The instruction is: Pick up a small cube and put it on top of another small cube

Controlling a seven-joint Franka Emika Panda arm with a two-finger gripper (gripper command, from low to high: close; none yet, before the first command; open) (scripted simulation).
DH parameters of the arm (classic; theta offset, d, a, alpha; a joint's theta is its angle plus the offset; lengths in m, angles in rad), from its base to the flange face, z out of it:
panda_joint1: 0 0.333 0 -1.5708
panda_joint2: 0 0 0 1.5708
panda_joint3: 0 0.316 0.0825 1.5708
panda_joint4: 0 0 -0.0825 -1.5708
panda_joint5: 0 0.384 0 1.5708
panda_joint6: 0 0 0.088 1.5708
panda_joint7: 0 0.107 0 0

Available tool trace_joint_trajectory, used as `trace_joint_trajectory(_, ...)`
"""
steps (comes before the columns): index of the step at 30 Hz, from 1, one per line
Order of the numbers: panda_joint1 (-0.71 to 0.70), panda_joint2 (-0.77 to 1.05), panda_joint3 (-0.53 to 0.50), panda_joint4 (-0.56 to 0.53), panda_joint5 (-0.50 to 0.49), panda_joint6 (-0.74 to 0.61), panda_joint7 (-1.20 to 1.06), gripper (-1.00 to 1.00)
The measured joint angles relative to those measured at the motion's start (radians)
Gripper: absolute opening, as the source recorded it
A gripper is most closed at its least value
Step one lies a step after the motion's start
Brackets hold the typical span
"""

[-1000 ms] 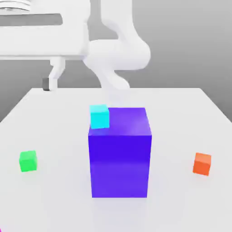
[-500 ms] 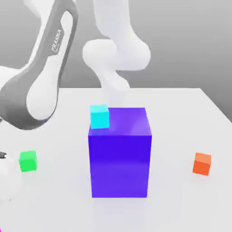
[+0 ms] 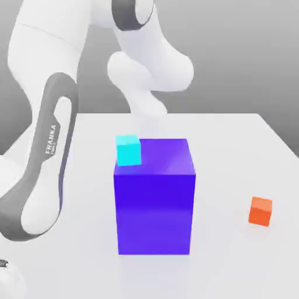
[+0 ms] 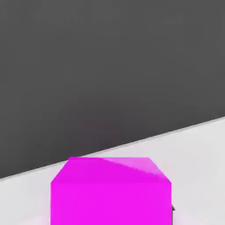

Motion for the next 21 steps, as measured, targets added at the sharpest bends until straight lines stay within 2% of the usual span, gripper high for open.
trace_joint_trajectory(3,-0.012,-0.090,-0.023,-0.078,-0.001,-0.016,-0.017,-1.00)
trace_joint_trajectory(12,-0.071,-0.353,-0.109,-0.399,-0.024,0.042,-0.085,-1.00)
trace_joint_trajectory(16,-0.091,-0.478,-0.159,-0.546,-0.095,0.076,-0.072,-1.00)
trace_joint_trajectory(21,-0.193,-0.641,-0.179,-0.729,-0.263,0.116,0.001,-1.00)
